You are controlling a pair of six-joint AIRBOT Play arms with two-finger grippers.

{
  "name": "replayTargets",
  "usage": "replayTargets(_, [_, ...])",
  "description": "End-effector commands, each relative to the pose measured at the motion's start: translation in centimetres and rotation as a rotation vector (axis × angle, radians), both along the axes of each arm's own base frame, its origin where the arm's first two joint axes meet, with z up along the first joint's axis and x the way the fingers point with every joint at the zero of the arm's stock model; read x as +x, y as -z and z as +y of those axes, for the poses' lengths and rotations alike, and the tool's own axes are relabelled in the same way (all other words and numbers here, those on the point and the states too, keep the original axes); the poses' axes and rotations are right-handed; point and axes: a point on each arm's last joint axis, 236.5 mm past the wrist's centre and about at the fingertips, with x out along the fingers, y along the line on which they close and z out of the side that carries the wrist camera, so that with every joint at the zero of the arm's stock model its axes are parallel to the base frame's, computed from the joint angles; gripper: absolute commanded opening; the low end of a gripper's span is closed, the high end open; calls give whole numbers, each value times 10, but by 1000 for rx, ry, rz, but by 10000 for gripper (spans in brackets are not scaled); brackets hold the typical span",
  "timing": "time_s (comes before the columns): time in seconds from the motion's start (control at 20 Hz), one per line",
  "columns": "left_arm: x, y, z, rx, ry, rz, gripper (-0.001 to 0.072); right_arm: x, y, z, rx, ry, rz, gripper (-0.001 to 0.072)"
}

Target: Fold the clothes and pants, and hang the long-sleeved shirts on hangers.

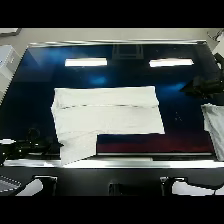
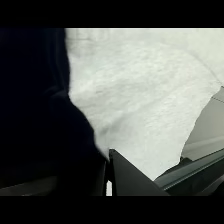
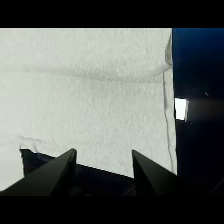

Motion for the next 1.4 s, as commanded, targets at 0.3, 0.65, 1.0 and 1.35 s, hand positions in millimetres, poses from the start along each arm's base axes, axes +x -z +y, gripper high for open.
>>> replayTargets(0.3, [0,-2,-2,-11,1,-3,17,-59,105,-7,124,77,265,420])
replayTargets(0.65, [0,-4,-3,-25,-8,5,17,-112,189,15,165,97,394,492])
replayTargets(1.0, [2,-5,-4,-38,-37,26,17,-116,211,13,133,123,375,491])
replayTargets(1.35, [2,-5,-4,-40,-42,33,17,-108,221,36,180,103,388,475])
